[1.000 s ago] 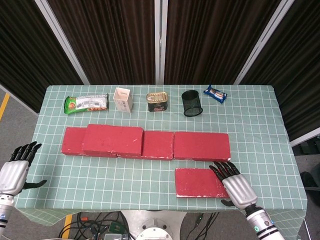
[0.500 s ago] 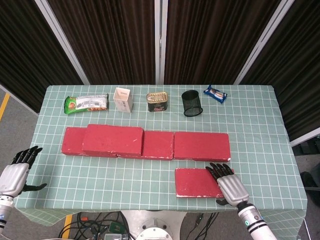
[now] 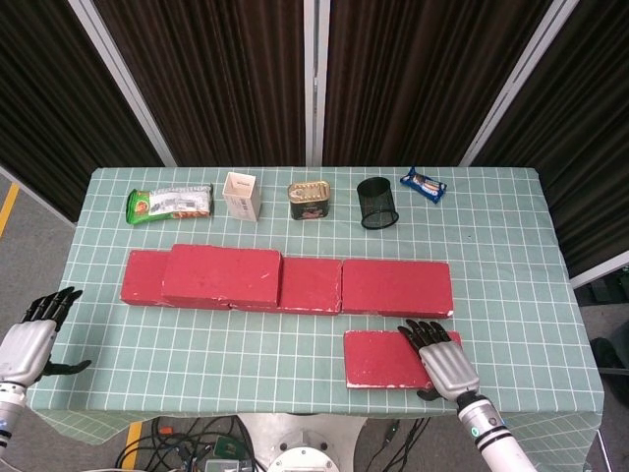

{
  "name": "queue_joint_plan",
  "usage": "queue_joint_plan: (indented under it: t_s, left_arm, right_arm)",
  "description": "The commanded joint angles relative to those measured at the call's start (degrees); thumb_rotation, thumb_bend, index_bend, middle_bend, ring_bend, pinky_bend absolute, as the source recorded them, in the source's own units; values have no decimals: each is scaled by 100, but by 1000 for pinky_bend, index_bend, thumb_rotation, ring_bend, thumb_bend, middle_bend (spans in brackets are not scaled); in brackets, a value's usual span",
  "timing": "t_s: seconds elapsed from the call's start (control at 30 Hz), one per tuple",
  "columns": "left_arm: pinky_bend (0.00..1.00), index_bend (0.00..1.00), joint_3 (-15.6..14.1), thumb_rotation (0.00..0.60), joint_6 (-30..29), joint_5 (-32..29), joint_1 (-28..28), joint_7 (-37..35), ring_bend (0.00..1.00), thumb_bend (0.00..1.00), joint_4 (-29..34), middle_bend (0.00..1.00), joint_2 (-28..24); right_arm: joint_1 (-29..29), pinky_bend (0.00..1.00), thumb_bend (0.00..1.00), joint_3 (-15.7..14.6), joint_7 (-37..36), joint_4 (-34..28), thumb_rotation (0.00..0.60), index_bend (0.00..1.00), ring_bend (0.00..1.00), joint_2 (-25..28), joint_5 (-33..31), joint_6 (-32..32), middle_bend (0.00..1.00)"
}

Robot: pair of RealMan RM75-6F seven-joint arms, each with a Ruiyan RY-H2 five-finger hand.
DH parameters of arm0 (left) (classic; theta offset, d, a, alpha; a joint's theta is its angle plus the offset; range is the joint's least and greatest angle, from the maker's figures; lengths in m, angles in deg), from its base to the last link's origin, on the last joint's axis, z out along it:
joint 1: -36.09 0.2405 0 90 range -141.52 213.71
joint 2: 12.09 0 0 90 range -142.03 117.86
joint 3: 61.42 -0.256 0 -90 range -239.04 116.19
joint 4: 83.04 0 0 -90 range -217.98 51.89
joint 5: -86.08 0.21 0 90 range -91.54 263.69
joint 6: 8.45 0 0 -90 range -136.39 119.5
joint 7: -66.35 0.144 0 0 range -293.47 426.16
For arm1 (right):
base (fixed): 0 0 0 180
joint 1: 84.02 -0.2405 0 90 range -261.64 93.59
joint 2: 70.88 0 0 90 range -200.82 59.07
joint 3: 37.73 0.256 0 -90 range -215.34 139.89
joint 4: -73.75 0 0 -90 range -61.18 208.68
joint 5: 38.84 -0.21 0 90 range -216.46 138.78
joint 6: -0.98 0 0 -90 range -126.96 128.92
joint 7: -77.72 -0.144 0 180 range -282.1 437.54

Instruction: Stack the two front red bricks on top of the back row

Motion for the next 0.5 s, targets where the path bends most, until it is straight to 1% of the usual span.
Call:
queue_joint_plan:
  t_s: [0.03,0.13,0.27,0.5]
  left_arm:
    - [0,0,36,600,40,-18,19,11,0,4,15,0,-20]
    - [0,0,64,600,42,-6,47,7,0,4,32,0,-28]
    - [0,0,91,600,84,40,68,-35,0,3,61,0,-68]
    - [0,0,122,600,171,87,98,-115,0,3,121,0,-134]
  right_arm:
    - [-53,0,0,17,-6,34,600,0,0,-10,-34,-22,25]
    - [-77,0,0,8,-16,48,600,0,0,-24,-15,1,72]
    - [-103,19,0,-26,-20,68,600,0,5,-29,-23,20,96]
    - [-128,168,1,-61,-95,34,600,2,88,17,34,86,180]
